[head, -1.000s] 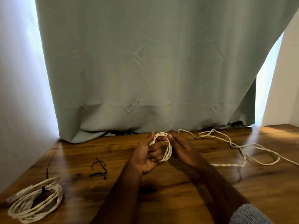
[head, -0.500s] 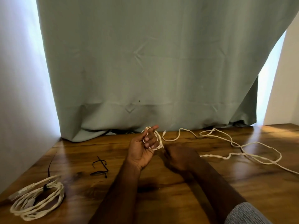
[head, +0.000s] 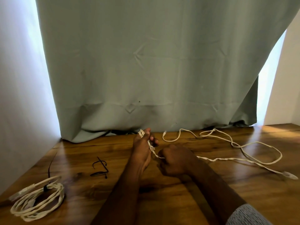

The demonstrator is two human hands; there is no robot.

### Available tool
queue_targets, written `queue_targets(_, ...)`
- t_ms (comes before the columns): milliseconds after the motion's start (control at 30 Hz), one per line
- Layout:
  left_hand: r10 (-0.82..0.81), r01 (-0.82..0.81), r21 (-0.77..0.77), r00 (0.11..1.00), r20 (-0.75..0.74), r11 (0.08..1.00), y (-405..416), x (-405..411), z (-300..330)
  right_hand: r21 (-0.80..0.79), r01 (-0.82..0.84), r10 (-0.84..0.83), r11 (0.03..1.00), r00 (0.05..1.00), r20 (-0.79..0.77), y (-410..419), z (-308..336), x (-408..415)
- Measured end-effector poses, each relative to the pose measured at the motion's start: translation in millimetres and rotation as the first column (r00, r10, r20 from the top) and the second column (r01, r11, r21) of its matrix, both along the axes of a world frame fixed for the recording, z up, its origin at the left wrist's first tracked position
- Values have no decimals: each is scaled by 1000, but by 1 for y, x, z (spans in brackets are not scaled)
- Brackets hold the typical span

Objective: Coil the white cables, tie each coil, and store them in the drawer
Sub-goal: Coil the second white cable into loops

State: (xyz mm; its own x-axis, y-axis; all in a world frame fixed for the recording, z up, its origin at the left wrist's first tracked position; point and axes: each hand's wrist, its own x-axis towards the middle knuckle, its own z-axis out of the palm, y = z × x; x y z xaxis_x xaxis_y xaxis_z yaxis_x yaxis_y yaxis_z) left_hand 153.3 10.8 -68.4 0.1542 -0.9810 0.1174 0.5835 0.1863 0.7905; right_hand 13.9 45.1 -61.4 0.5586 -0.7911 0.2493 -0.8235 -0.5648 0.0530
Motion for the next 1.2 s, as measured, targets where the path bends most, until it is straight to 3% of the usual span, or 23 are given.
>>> queue_targets(133, 42, -25, -59, 952, 303, 998, 6, -8, -1, 24, 5, -4, 1000, 999, -37, 4, 9, -2)
queue_targets(233, 130, -72, -125, 818, 560, 990, 6, -8, -10, 42, 32, -31, 999, 999, -26, 6, 13, -3)
queue_targets(367, 69, -8, -91, 722, 688, 996, 8, -5, -17, -61, 3, -2, 998, 1000, 18, 4, 12, -8)
queue_targets(567, -79, 44, 75, 829, 553, 996, 1, 10, -14, -207, -98, 126, 973, 984, 126, 2, 10, -16)
queue_targets(733, -204, 226, 61, 692, 693, 972, 13, 8, -16, -351, -100, 176, 931, 965, 192, -3, 17, -19)
queue_targets(833, -310, 337, 86, 697, 647, 937, 17, 3, -12, -411, -73, 197, 909, 944, 266, -7, 12, -27)
queue_targets(933, -427, 412, 167, 697, 576, 896, 21, 2, -6, -375, -17, 158, 927, 923, 350, -11, 7, -33)
queue_targets(1067, -646, 595, 271, 617, 449, 757, 22, 8, -7, -253, -88, 202, 963, 861, 468, -17, 3, -34)
queue_targets(1200, -705, 727, 108, 601, 376, 678, 28, 13, -8, 33, -308, 192, 951, 668, 719, -19, 4, -35)
